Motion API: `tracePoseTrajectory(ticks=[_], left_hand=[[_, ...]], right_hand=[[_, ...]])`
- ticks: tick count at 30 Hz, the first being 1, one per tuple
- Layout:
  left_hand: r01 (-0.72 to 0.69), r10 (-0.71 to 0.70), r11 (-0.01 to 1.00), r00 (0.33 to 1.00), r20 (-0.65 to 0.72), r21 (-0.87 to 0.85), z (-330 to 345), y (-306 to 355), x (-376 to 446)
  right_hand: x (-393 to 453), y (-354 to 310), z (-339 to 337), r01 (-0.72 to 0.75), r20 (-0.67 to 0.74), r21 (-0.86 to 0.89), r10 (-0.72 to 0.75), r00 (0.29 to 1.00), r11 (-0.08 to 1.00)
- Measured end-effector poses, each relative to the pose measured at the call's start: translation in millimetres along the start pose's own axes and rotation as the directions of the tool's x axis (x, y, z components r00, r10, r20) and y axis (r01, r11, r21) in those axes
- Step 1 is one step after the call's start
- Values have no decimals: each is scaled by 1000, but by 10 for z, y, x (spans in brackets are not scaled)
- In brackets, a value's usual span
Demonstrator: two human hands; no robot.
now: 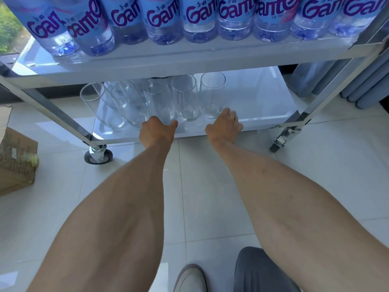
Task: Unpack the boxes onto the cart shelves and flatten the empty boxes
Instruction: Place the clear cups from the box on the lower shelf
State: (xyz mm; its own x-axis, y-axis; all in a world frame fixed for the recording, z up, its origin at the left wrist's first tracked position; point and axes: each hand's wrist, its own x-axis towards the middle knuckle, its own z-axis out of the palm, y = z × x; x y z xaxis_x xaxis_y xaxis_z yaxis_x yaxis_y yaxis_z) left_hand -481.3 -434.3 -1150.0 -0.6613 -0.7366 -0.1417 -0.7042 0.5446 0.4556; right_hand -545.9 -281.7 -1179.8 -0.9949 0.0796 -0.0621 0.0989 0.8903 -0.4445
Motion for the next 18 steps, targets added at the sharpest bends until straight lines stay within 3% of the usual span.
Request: tracePoseTrajectory(ticks=[7,11,14,18], left_hand=[[-151,151,988,989,9,25,-33,-275,44],[-153,149,987,985,85,45,-240,-478,-104],[-67,45,991,983,181,116,-560,-590,-399],[29,-121,948,953,277,316,-1189,-671,-851]], right_hand=[[-76,-47,54,-20,-7,-170,19,1000,985],[-398,-48,51,-33,5,-190,35,999,981],[-826,-38,-260,-53,171,-257,100,980,965],[-1321,-223,-869,91,436,-323,62,898,942]])
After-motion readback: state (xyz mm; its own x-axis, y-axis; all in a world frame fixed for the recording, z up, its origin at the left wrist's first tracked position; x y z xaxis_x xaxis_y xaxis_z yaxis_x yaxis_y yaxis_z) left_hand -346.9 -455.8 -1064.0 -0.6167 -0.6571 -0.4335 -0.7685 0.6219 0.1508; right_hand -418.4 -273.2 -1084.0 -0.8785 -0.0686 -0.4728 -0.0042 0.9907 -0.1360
